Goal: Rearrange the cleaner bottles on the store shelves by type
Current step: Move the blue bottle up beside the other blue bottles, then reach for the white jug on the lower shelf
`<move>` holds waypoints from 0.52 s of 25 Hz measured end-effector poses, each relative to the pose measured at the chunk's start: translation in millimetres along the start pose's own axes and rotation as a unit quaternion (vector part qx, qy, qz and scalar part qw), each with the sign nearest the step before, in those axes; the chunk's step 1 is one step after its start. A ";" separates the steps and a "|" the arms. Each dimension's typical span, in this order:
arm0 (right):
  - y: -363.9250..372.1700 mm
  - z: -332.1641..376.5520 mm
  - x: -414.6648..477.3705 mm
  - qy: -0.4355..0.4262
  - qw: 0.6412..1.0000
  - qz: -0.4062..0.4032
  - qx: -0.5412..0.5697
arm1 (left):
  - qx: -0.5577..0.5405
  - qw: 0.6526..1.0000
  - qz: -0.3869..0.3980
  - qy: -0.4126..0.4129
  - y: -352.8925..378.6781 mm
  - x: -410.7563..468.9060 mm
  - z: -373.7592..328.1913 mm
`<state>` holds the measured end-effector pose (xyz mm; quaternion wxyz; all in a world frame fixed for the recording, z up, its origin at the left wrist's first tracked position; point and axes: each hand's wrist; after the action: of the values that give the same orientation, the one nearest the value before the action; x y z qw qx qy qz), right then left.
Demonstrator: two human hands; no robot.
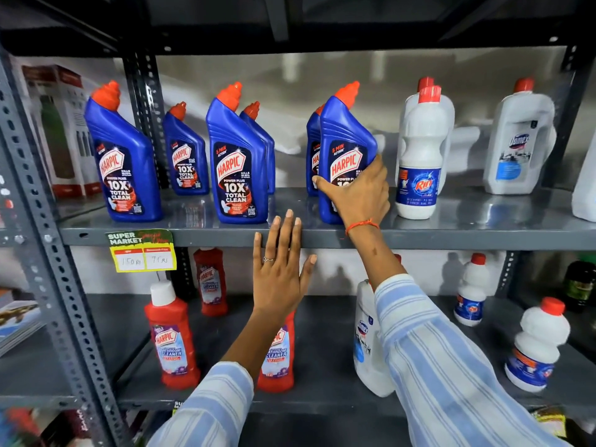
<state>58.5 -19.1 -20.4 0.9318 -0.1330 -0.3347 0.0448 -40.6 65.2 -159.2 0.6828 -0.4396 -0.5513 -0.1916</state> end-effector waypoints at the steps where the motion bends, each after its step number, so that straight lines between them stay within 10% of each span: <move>1: -2.3 2.6 -1.5 -0.008 1.000 -0.002 0.003 | 0.000 1.000 0.002 0.000 -0.5 0.0 -0.9; 13: -48.0 -45.0 -15.0 -0.150 0.978 -0.128 0.071 | -0.095 0.995 -0.013 -0.011 -12.8 23.2 -71.6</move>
<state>75.2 -77.6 -49.6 0.8761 -0.0140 -0.4809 -0.0312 -0.9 5.3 -133.2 0.6293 -0.4969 -0.5438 -0.2475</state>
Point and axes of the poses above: each hand's wrist, its own x-axis towards the middle knuckle, its own y-axis out of the palm, z = x × y, and after that the axes turned 3 degrees about -y, right-handed
